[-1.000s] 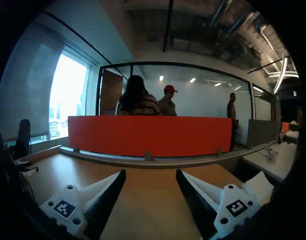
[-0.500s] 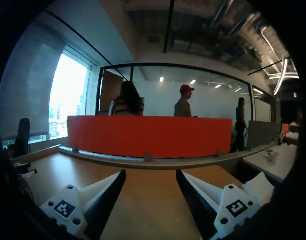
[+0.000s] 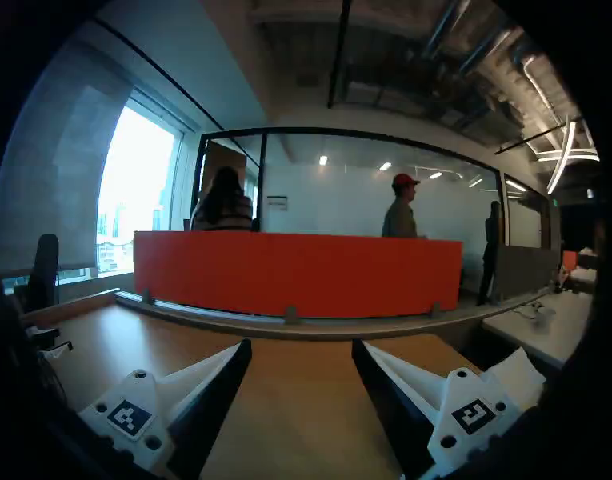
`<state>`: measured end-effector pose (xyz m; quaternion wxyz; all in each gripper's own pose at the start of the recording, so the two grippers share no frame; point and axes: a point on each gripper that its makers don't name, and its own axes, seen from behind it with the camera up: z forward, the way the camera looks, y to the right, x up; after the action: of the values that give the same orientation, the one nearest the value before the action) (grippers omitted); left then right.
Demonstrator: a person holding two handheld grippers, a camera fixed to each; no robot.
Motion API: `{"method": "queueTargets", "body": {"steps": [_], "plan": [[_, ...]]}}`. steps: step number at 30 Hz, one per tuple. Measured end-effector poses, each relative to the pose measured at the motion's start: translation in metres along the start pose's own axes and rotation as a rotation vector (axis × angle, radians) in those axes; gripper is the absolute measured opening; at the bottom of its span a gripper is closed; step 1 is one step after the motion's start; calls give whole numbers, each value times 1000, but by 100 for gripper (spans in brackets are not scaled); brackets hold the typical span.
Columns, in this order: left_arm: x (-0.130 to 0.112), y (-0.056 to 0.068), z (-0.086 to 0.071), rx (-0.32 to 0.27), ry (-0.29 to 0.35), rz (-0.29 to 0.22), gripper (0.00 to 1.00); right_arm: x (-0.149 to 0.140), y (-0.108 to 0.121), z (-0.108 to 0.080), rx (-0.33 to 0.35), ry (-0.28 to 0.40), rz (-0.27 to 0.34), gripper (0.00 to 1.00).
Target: Fold towel
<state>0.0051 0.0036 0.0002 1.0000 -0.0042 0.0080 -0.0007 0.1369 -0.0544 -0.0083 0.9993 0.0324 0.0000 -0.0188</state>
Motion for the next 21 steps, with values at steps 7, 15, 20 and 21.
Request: {"method": "queueTargets", "body": {"steps": [7,15,20,21], "plan": [[-2,0,2,-1,-9,3,100,0,1,-1,4,-1,-2,97],[-2,2,4,-5,-10,3,100,-1,1,0,11,-1,-2,97],[-3,1,4,-4,-13,4,100,0,1,0,12,-2,-4,97],[-3,1,4,-4,-13,4,100,1,1,0,11,-2,-4,97]]}}
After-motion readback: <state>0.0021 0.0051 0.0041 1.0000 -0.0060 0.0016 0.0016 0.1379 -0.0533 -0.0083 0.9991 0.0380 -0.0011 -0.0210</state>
